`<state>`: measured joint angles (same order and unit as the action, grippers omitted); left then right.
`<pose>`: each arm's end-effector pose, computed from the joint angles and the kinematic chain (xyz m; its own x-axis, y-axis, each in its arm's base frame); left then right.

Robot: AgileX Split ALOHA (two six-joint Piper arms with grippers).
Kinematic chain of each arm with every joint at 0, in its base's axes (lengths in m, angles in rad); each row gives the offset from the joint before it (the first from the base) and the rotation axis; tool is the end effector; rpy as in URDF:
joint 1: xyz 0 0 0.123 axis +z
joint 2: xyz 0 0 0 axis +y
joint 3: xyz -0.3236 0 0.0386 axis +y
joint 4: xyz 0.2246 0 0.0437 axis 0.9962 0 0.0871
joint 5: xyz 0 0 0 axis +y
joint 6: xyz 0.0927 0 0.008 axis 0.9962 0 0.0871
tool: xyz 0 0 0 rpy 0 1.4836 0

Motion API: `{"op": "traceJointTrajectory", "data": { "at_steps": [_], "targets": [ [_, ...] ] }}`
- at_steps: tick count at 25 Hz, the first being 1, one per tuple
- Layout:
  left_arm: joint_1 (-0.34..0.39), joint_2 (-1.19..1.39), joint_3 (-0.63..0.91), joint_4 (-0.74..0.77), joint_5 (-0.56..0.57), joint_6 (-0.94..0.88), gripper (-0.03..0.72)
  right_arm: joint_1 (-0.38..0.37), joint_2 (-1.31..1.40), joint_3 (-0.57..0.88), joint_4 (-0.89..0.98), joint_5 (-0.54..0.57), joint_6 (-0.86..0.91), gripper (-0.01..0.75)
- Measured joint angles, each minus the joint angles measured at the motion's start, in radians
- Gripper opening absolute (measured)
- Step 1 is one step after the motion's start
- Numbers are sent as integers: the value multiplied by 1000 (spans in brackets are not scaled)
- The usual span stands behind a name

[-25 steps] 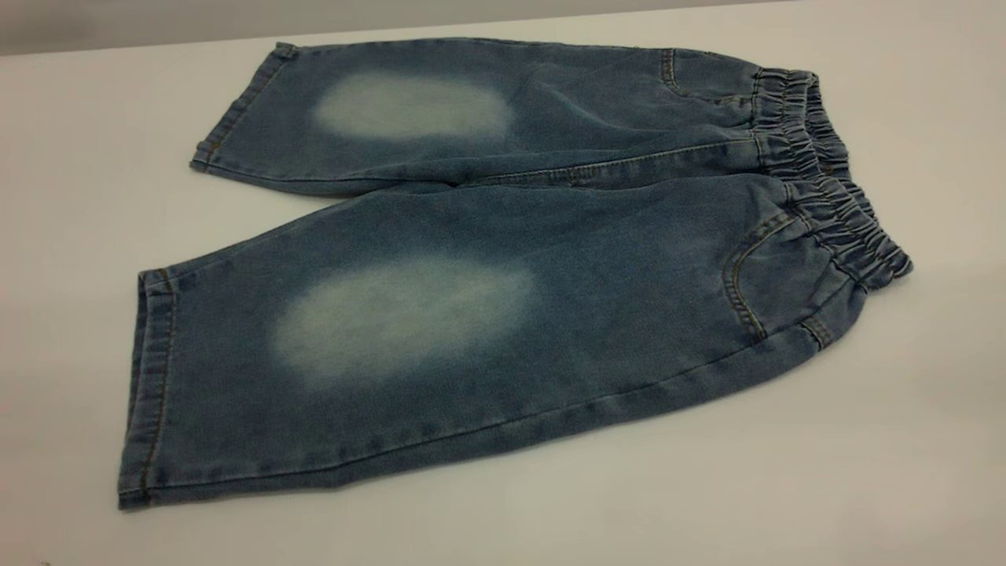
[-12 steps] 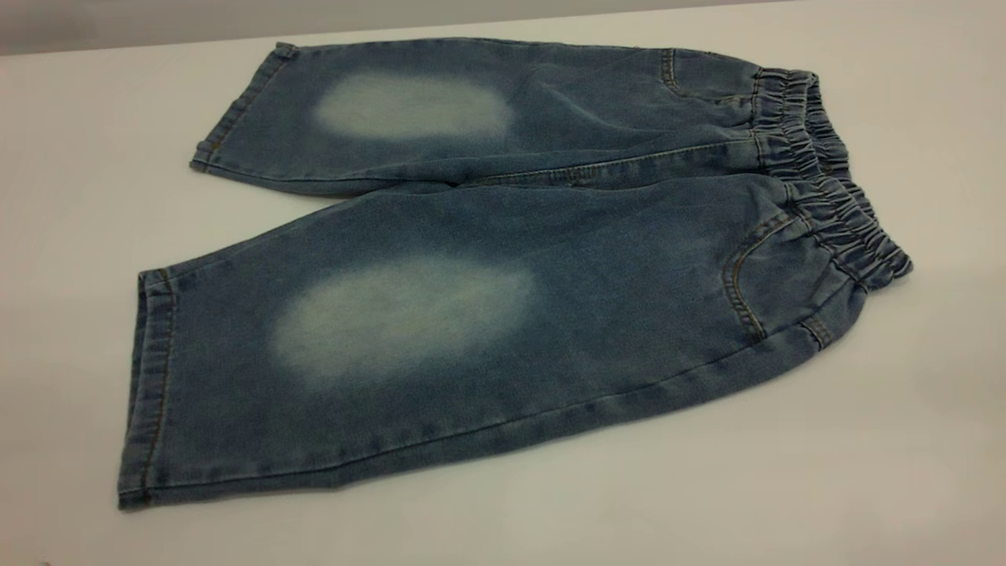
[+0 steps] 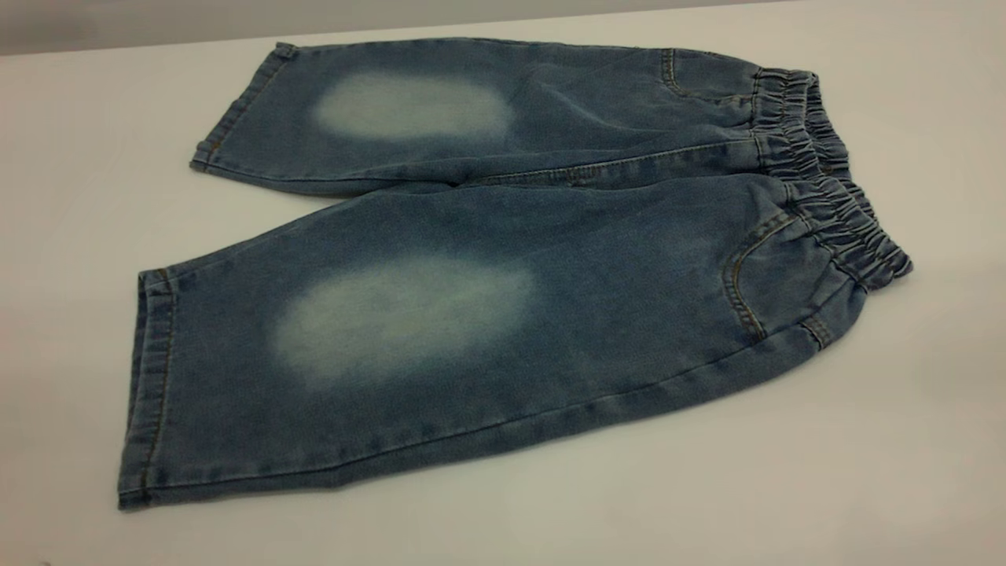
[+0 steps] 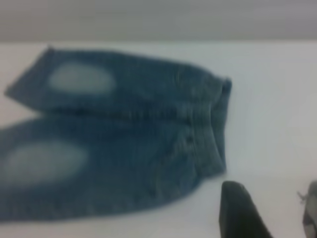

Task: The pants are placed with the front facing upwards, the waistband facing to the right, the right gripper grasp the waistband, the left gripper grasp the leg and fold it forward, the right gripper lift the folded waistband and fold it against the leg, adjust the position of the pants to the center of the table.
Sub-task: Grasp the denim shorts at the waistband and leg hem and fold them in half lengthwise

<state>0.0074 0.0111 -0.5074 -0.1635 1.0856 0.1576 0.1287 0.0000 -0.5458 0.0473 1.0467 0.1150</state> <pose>-0.0655 -0.0139 0.2666 -0.4652 0.0764 -0.8819 0.1573 0.9875 0.0026 -0.0691 -0.0051 0.2781 -0.4173 0.0853 -0.9048 -0.1088 0.9837 0.1429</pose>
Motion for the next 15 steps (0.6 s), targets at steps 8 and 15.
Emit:
{"op": "traceJointTrajectory", "data": {
  "at_steps": [8,15],
  "targets": [
    [0,238,-45,-7,-125,-35,286,0,149,0,152,-143,-20,241],
    [0,596,-88,-122,-264,148,286,0,457,0,165,-195,-115,241]
  ]
}}
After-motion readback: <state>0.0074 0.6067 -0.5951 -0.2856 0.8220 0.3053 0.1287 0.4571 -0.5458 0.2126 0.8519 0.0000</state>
